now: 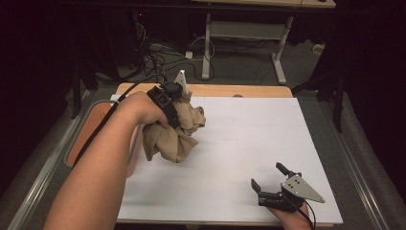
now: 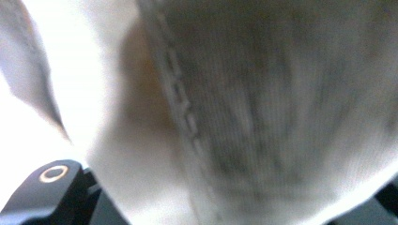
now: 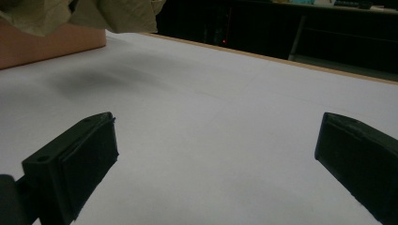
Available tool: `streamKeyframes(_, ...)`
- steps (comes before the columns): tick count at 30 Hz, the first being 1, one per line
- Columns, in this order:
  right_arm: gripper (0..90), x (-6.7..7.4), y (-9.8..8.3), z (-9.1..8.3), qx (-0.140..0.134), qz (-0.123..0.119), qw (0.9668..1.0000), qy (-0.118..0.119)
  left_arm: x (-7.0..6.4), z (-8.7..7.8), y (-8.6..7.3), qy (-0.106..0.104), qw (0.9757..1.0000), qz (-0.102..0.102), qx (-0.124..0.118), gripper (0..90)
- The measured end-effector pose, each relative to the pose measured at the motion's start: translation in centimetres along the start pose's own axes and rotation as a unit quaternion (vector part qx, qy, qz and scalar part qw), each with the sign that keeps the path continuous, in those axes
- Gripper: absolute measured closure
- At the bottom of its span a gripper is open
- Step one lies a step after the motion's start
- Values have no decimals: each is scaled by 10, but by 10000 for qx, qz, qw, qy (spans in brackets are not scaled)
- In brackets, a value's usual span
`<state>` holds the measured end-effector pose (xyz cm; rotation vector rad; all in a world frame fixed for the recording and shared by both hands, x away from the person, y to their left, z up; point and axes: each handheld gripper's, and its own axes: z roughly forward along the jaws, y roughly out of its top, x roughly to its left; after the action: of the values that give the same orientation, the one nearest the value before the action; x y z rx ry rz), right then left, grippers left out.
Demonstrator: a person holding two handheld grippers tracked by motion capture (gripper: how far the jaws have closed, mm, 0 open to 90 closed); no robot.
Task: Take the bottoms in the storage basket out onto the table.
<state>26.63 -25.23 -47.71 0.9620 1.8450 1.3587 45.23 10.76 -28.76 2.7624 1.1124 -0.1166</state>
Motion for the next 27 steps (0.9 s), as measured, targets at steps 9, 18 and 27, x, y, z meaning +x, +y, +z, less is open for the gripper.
streamKeyframes(9, 5, 0, 0, 0, 2, -7, 10000, -8, -7, 14, 10, -51, 10000, 56, -63, 624)
streamKeyframes(18, 5, -1, -1, 0, 11, -42, 10000, 0, -11, 29, 19, -13, 9999, 122, -75, 622)
streamKeyframes(27, 6, 0, -1, 0, 14, -18, 10000, 3, -14, 46, 26, -90, 9997, 229, -48, 620)
